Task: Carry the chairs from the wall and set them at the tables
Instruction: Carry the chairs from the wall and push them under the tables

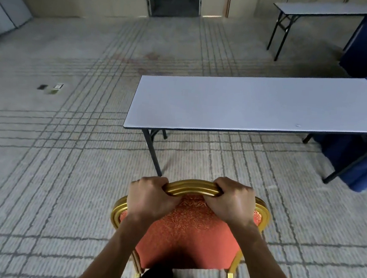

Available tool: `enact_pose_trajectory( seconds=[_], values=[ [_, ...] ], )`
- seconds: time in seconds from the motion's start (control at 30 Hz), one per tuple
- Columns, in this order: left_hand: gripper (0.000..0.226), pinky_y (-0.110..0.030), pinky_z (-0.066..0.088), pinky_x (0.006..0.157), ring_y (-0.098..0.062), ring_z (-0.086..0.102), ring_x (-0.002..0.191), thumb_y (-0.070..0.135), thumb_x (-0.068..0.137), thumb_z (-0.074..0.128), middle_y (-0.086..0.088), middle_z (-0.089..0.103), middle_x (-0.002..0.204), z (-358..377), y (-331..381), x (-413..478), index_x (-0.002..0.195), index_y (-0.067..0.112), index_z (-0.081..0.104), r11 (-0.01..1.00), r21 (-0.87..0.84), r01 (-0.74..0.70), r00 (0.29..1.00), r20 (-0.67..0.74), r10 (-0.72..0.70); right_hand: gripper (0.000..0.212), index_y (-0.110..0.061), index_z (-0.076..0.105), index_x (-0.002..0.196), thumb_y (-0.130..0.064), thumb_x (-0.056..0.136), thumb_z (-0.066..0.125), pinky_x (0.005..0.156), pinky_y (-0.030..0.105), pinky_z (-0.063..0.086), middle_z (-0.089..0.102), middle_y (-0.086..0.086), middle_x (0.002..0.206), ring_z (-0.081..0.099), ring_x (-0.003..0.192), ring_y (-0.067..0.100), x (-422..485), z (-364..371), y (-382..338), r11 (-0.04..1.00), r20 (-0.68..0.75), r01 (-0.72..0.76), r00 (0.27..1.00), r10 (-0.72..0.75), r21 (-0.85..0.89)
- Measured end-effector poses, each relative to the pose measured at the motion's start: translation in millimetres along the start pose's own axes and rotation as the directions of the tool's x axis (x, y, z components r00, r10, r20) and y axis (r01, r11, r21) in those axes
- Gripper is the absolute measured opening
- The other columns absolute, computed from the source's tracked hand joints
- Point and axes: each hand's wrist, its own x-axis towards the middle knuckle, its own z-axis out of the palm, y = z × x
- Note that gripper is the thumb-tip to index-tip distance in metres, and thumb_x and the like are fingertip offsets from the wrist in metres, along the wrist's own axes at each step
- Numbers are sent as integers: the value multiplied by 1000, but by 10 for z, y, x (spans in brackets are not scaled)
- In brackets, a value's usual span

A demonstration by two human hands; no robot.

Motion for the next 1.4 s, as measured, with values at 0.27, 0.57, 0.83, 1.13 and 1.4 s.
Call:
enact_pose_trajectory(
  seconds=[0.27,0.57,0.83,1.13,1.4],
  values=[
    [34,-23,43,53,-7,54,47,55,67,72,12,56,51,520,-212,1164,56,23,63,999,-19,50,998,38,-49,20,-19,59,57,-32,63,74,45,25,37,54,-5,52,54,44,19,923,774,433,999,83,-13,996,16,-29],
    [38,-25,44,60,-18,66,61,57,69,77,5,66,61,956,-442,2936,64,21,68,999,-3,53,997,62,-53,21,-19,61,59,-25,58,81,47,21,33,55,-5,52,53,43,18,2347,1693,822,996,123,-54,990,62,-66],
    [35,-22,39,47,-17,50,41,49,61,67,5,51,46,1233,-540,4035,50,18,55,997,-58,-60,996,-65,56,13,-20,64,62,-24,66,75,42,24,40,55,-7,53,49,44,14,3343,2224,1146,1000,138,-2,990,-1,26],
    [41,-22,37,50,-15,41,43,57,61,62,8,42,48,1643,-625,4625,53,21,44,994,-110,3,1000,-31,-6,20,-23,62,67,-33,67,80,52,22,41,58,-10,60,56,54,12,3738,2793,1520,997,298,-82,952,73,16],
    [42,-28,38,53,-20,54,56,62,61,56,7,55,62,1783,-1269,4266,67,20,54,997,-71,-20,996,80,26,20,-23,59,70,-37,67,74,50,27,40,57,-6,66,59,61,18,3304,3108,1093,999,318,44,947,-42,1]
  ],
)
